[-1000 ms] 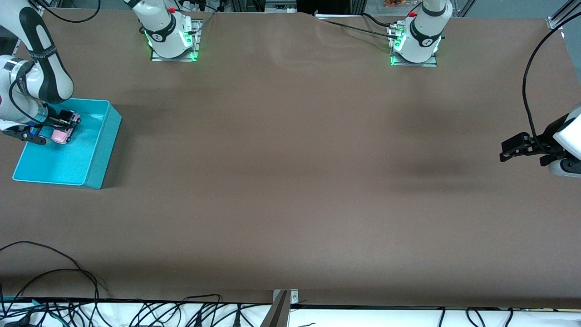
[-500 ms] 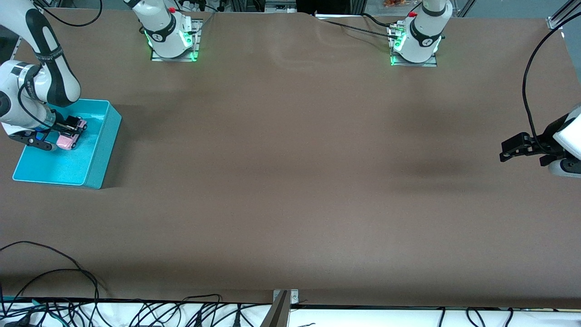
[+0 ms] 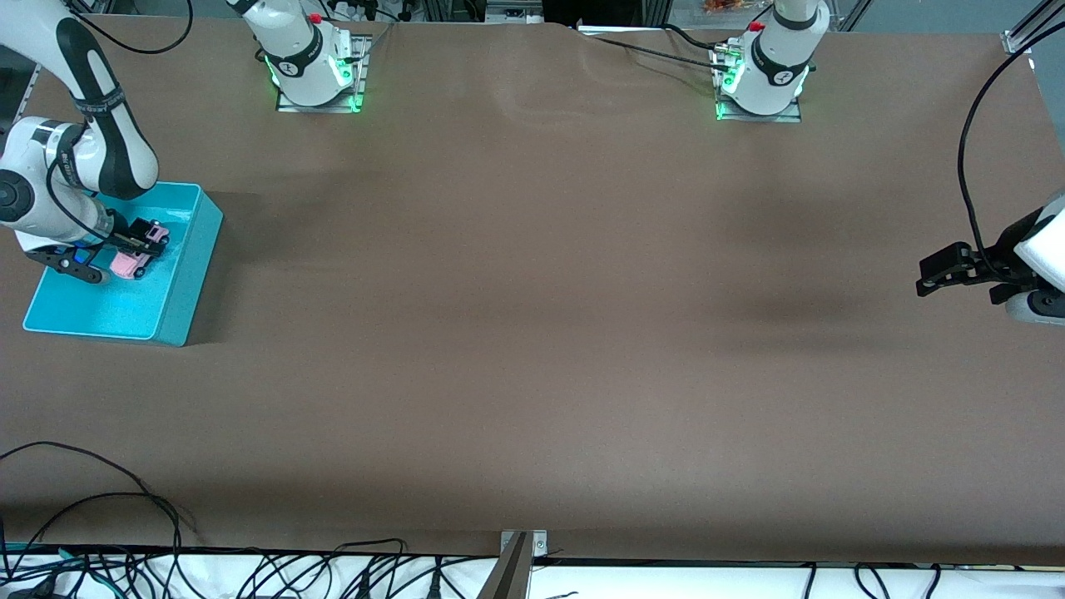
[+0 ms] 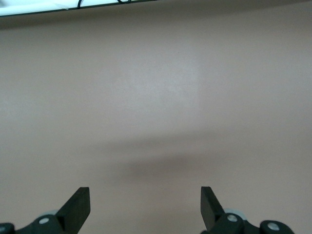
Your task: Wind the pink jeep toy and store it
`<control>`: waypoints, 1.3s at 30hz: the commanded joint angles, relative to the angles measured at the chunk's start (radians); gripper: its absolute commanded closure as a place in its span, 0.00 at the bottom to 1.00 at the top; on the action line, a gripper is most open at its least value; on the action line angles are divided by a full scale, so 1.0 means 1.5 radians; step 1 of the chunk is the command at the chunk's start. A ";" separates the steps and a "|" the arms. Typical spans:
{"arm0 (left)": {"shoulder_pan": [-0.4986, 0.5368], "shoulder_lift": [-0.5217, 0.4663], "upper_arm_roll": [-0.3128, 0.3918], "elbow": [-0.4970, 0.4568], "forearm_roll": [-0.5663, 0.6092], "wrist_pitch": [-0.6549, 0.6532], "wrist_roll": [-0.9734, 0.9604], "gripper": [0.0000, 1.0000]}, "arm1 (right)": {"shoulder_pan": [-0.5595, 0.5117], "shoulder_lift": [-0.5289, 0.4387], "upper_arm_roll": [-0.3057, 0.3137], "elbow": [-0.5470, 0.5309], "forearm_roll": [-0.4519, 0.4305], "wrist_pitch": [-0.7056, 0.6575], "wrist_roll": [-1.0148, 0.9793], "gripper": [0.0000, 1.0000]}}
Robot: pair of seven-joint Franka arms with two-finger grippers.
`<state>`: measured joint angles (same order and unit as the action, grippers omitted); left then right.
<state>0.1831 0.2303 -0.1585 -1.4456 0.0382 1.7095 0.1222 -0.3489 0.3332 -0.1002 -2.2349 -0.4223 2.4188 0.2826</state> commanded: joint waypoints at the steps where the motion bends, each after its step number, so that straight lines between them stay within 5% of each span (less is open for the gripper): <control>1: 0.005 -0.016 -0.001 -0.010 -0.007 -0.002 0.009 0.00 | -0.004 0.001 0.012 0.009 -0.007 -0.005 0.013 0.00; 24: 0.008 -0.025 -0.003 -0.013 -0.015 0.000 0.006 0.00 | -0.002 -0.087 0.048 -0.003 -0.007 -0.012 -0.003 0.00; 34: 0.007 -0.035 -0.023 -0.014 -0.013 -0.001 -0.065 0.00 | 0.013 -0.154 0.127 0.000 -0.007 -0.041 0.010 0.00; 39: 0.008 -0.040 -0.022 -0.014 -0.014 -0.002 -0.067 0.00 | 0.026 -0.186 0.131 -0.002 -0.006 -0.055 -0.001 0.00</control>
<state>0.1827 0.2026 -0.1873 -1.4456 0.0377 1.7095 0.0345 -0.3227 0.1201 0.0898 -2.2203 -0.4223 2.3649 0.2851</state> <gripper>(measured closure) 0.000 0.000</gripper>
